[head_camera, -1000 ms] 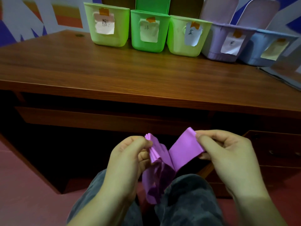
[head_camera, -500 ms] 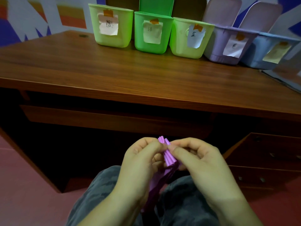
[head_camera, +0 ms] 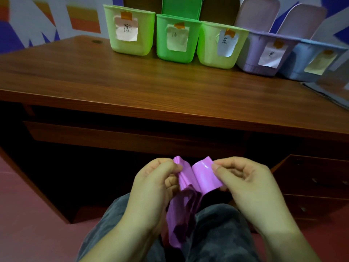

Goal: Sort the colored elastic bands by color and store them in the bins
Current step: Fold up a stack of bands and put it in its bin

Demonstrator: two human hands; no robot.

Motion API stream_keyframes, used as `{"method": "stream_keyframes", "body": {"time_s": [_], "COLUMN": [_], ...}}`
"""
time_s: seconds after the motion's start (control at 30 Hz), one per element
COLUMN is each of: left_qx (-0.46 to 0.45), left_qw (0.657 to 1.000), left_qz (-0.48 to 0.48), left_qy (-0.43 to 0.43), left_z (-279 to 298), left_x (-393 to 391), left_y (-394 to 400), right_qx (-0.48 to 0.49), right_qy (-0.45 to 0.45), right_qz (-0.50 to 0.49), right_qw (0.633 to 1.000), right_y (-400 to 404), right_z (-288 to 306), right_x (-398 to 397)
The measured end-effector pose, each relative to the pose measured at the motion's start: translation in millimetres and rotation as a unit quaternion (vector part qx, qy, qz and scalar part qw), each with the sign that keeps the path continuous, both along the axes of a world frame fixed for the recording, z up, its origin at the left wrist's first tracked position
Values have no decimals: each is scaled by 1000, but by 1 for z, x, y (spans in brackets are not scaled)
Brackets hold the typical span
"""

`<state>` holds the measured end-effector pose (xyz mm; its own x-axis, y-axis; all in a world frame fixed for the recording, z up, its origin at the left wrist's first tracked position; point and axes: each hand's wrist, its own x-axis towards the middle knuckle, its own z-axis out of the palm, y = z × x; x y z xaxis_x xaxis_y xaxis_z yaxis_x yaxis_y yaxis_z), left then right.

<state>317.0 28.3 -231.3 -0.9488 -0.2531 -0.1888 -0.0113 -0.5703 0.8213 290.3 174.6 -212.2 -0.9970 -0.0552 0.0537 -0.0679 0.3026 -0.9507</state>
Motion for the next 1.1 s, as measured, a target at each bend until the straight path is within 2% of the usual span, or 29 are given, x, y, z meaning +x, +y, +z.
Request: {"method": "stream_keyframes", "body": {"time_s": [0.27,0.47,0.57,0.7,0.83,1.1], "left_qx": [-15,-6,-3,-20,-13,7], "left_qw": [1000,999,999,999,1000,1000], "left_qz": [24,54,43,23,17,-14], "left_qy": [3,4,-4,-16,-6,8], "left_z": [-9,-10,-10,-4,3,10], "left_x": [0,-3,-4,-4,-5,-1], "left_y": [-6,-16,-10,5,10,11], "right_qx": [86,106,88,-27,-35,-25], "right_qy": [82,97,83,20,22,23], "right_qz": [-102,-149,-131,-48,8,32], "right_qw": [988,978,984,998,999,999], "right_y": [19,32,26,2,-14,-28], "right_z": [-2,2,4,14,16,6], "right_x": [-16,-28,-31,-22,-8,4]}}
